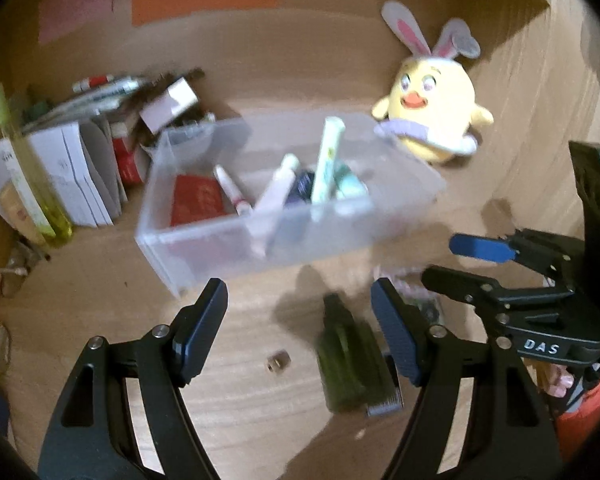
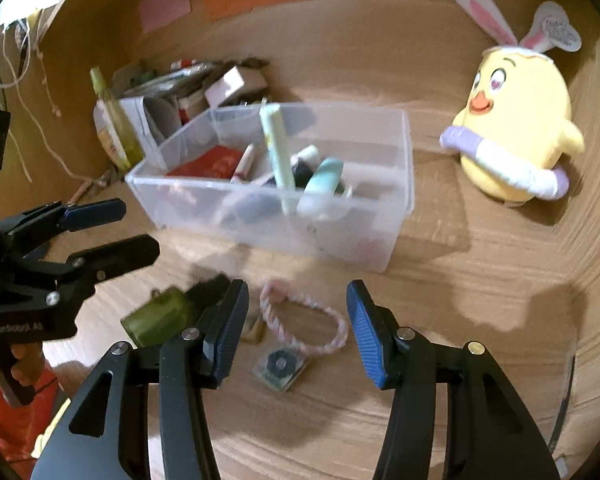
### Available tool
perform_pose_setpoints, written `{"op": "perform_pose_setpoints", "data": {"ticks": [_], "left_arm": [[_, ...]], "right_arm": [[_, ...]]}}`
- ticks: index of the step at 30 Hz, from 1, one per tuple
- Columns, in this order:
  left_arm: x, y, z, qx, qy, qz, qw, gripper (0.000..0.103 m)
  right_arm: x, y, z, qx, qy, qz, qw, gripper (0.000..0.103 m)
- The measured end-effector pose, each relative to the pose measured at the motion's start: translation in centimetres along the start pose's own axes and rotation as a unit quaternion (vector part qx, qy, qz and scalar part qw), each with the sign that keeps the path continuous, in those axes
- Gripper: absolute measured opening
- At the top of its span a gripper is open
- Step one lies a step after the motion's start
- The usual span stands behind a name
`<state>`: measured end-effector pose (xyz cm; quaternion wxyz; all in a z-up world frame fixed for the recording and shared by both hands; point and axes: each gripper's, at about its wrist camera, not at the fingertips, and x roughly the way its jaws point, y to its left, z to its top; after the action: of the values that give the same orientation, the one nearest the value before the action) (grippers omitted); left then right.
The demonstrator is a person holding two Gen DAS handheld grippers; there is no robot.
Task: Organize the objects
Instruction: 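Grasp the dark green bottle with the left tool while the right tool grasps the braided rope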
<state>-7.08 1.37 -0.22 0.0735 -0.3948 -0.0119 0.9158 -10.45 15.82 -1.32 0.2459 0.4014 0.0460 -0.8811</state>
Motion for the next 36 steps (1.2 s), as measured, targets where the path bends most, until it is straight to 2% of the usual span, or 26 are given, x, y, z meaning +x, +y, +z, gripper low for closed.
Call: {"op": "perform_pose_setpoints", "data": {"ticks": [7, 13, 16, 18, 22, 27, 36], "left_arm": [[1.2, -0.8, -2.2, 0.002, 0.038, -0.031, 0.9988, 0.074], [2.9, -1.0, -3.0, -0.002, 0.065, -0.048, 0.9967, 0.074], [3.1, -1.1, -3.1, -0.002, 0.062, -0.048, 0.9969, 0.073], [3.3, -1.2, -3.1, -0.001, 0.063, -0.055, 0.9965, 0.063], [4.0, -1.6, -3.3, 0.012, 0.071, -0.053, 0.9960, 0.041], [4.0, -1.5, -3.0, 0.007, 0.061, -0.050, 0.9969, 0.041], [1.4, -1.0, -1.4, -0.001, 0.012, -0.043, 0.9990, 0.041]], "right_arm": [[1.6, 0.4, -0.9, -0.008, 0.027, 0.014, 1.000, 0.046], [2.9, 0.5, -0.9, -0.013, 0.046, 0.021, 0.999, 0.028], [3.2, 0.4, -0.9, -0.013, 0.051, 0.023, 0.998, 0.023], [3.3, 0.3, -0.9, -0.013, 0.052, 0.026, 0.998, 0.014], [3.5, 0.3, -0.9, -0.015, 0.052, 0.022, 0.998, 0.010], [2.9, 0.2, -0.7, -0.010, 0.038, 0.016, 0.999, 0.007], [0.3, -0.4, 0.2, 0.010, -0.001, 0.016, 1.000, 0.007]]}}
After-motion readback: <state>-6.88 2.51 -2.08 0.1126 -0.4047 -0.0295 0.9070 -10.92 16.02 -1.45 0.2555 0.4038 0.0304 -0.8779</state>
